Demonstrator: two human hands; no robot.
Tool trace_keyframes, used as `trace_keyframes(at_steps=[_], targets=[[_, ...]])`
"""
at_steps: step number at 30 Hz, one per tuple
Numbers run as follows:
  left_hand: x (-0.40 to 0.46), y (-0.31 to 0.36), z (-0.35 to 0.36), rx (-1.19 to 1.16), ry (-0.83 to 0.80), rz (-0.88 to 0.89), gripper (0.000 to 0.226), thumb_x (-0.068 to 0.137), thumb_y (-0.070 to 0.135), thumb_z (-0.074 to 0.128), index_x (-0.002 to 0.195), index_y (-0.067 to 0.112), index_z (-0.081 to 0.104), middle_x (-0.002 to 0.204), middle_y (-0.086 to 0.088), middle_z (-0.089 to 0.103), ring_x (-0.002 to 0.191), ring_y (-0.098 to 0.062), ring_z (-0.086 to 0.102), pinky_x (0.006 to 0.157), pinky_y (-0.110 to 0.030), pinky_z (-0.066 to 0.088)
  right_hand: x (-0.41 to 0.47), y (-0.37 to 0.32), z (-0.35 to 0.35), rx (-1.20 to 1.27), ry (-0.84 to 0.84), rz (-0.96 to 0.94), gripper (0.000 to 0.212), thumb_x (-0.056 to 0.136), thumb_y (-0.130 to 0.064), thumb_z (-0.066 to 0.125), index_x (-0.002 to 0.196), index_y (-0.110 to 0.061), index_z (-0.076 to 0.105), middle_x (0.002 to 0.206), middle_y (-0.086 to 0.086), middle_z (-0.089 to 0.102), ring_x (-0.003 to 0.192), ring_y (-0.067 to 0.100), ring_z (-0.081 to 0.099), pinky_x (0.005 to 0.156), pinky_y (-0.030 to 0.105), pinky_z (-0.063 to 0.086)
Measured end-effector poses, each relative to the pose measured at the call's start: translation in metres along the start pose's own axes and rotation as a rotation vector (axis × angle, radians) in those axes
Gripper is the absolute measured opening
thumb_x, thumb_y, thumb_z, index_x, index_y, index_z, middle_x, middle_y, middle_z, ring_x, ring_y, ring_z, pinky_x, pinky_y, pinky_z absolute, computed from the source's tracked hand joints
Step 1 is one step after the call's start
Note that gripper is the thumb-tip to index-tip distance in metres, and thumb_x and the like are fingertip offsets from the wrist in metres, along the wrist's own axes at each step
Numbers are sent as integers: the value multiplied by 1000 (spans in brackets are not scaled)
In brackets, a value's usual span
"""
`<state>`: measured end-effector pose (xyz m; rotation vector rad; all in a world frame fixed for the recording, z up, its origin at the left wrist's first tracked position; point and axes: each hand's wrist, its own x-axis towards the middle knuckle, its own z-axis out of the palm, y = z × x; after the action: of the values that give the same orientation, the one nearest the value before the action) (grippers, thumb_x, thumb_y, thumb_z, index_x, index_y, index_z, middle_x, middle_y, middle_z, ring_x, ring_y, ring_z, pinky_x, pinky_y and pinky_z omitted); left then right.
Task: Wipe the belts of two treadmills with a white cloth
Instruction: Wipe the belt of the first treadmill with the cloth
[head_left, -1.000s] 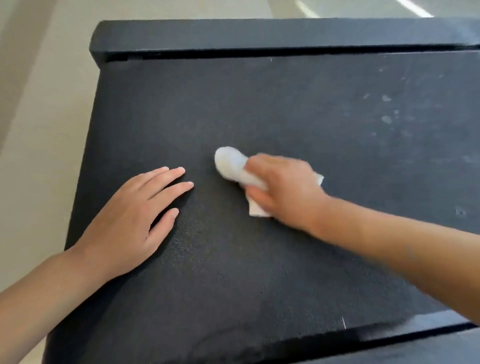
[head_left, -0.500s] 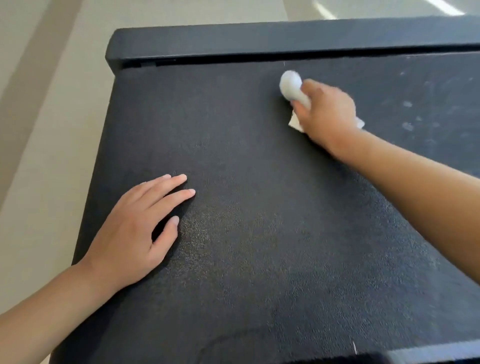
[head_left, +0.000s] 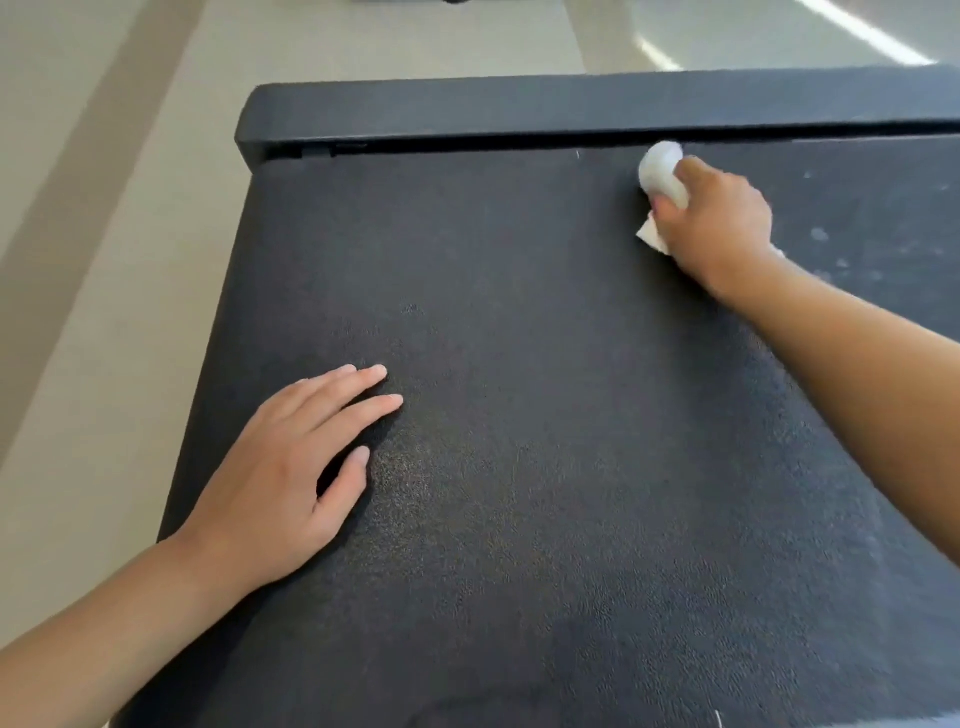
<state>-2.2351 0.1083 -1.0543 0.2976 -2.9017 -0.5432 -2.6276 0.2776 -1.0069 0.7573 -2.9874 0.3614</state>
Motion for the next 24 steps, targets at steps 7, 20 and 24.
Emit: trace_keyframes(at_steps=[7, 20, 24], targets=[[1, -1, 1, 9, -1, 12, 48, 100, 27, 48, 147, 21, 60, 162, 7, 44, 151, -18, 40, 122, -47, 34, -239, -81, 64, -116, -691, -1107, 26, 86, -47, 55, 95, -26, 66, 82, -3, 60, 80, 22, 62, 54, 24, 23], [0, 0, -1, 10, -10, 1, 48, 101, 27, 48, 147, 23, 59, 161, 8, 45, 152, -16, 39, 124, -44, 32, -48, -7, 13, -46, 72, -224, 24, 95, -42, 51, 98, -19, 57, 95, 6, 68, 91, 34, 63, 77, 40, 47], [0, 1, 0, 18, -6, 8, 48, 100, 25, 49, 147, 20, 59, 162, 6, 45, 152, -18, 39, 124, -45, 32, -199, -62, 21, -66, -439, -948, 10, 96, -40, 56, 92, -30, 58, 105, -4, 64, 109, 28, 63, 95, 49, 49]])
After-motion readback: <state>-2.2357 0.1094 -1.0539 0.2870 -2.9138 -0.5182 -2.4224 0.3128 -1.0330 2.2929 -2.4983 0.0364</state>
